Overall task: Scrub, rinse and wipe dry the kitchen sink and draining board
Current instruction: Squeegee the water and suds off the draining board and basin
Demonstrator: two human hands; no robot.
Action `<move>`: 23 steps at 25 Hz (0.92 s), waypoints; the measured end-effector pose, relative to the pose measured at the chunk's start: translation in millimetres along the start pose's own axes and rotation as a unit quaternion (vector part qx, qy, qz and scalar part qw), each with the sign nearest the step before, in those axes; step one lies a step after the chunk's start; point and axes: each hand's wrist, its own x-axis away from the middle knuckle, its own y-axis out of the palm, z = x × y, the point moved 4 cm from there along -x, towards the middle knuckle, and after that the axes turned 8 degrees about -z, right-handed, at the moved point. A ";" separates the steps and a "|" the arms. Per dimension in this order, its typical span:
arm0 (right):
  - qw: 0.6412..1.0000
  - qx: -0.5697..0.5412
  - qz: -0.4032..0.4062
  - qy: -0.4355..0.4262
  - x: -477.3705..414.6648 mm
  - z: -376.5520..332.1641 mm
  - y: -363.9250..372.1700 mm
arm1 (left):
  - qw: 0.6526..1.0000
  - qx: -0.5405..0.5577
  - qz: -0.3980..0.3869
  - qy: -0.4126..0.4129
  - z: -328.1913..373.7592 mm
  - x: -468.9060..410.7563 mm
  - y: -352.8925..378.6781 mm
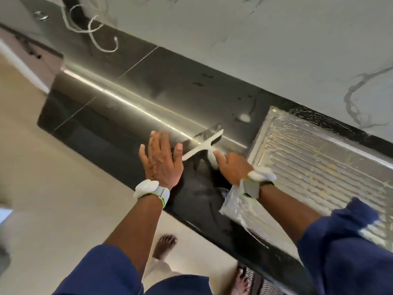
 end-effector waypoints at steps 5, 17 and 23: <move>0.988 0.080 -0.104 -0.085 123.7 108.3 6.7 | 0.995 -0.039 0.029 -0.088 36.3 92.7 23.7; 0.985 0.091 -0.073 -0.126 109.3 115.7 -2.5 | 0.981 -0.059 0.073 -0.169 56.3 155.8 46.9; 0.970 0.174 -0.127 -0.112 166.7 219.1 -53.2 | 0.983 -0.069 0.077 -0.155 77.1 150.6 53.8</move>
